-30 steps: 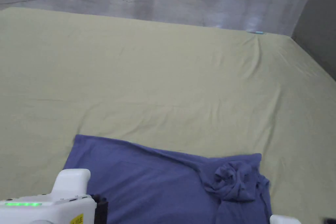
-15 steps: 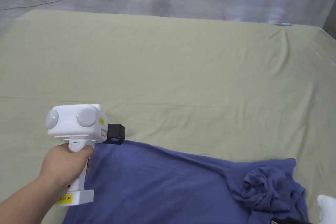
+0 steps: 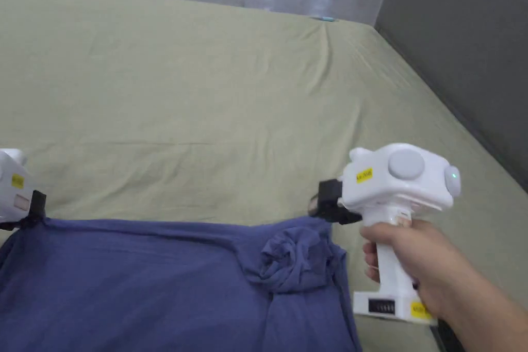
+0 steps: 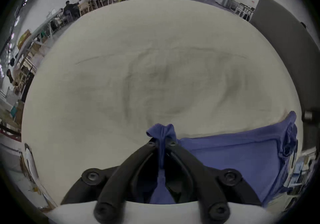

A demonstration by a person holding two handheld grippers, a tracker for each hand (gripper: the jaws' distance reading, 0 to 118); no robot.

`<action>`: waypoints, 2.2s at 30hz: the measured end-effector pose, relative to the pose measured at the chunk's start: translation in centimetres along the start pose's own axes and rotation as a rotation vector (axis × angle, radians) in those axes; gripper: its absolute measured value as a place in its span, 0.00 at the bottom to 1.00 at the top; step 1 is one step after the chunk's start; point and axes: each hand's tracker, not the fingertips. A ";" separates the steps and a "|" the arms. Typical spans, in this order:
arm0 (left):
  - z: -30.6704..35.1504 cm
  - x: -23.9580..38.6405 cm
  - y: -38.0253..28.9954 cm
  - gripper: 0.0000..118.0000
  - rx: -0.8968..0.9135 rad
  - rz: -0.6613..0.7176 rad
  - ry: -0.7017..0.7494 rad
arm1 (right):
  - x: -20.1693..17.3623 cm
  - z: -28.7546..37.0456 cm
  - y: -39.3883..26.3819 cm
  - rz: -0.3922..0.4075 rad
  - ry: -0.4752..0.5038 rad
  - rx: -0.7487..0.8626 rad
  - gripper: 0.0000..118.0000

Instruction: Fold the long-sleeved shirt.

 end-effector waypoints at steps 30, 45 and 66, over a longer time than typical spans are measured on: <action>15.0 -4.0 -18.8 0.00 -0.025 -0.078 -0.136 | 1.7 7.6 -20.0 0.261 0.000 -0.144 0.03; 9.6 -4.0 -26.1 0.00 -0.129 -0.055 -0.094 | 4.7 3.3 -24.7 0.161 -0.033 -0.222 0.09; 15.0 -7.8 -27.4 0.07 0.068 0.252 -0.461 | -1.8 11.8 -29.3 0.204 0.271 0.008 0.00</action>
